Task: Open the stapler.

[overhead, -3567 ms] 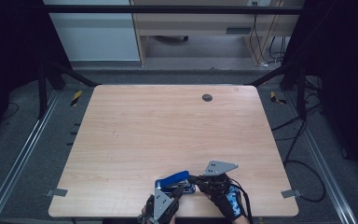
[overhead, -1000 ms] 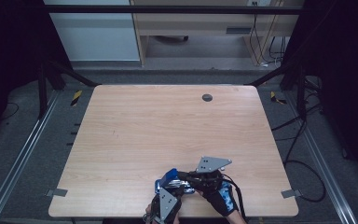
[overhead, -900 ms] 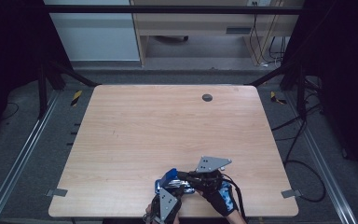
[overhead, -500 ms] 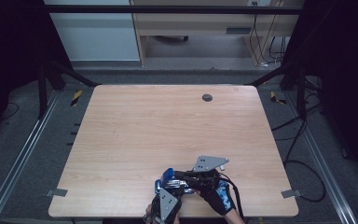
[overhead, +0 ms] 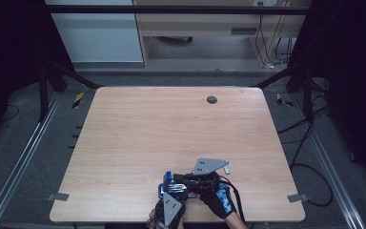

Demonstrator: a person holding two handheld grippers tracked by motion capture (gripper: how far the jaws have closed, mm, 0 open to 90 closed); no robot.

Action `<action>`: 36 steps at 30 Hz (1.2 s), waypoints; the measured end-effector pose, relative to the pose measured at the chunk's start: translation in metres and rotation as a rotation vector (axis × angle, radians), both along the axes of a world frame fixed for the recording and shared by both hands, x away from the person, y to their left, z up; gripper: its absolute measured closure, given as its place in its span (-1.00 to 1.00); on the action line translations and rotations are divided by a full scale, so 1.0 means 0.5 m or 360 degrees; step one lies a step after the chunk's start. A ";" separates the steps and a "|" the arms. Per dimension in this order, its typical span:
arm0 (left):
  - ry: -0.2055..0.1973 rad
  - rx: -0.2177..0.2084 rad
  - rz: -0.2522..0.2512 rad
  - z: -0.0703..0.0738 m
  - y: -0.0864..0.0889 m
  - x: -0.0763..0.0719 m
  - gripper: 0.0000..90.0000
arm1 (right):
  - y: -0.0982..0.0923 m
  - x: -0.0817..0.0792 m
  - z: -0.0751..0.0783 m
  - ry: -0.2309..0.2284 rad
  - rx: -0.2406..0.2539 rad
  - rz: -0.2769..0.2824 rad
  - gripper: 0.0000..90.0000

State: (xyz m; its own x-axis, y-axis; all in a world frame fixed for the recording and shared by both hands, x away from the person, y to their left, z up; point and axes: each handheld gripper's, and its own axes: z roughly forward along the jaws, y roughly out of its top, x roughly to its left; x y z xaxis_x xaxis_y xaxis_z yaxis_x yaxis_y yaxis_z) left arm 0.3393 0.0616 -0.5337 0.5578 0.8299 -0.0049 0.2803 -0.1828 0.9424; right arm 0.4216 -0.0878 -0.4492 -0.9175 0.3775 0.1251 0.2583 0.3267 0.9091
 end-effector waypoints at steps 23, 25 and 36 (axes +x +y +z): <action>-0.0008 -0.0005 0.0005 -0.001 0.000 -0.001 1.00 | 0.032 0.011 0.003 0.0008 0.0015 0.0056 1.00; -0.0009 -0.0005 0.0005 -0.001 0.000 -0.001 1.00 | 0.036 0.011 0.003 0.0013 0.0016 0.0062 1.00; -0.0016 0.0000 0.0007 -0.002 0.000 -0.002 1.00 | 0.051 0.017 0.001 0.0032 0.0027 0.0093 1.00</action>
State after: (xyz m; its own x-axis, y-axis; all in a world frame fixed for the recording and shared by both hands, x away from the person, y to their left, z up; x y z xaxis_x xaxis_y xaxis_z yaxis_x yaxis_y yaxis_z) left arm 0.3383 0.0615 -0.5346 0.5544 0.8322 0.0006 0.2714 -0.1815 0.9452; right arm 0.4299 -0.0622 -0.4489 -0.9353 0.3207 0.1498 0.2576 0.3264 0.9095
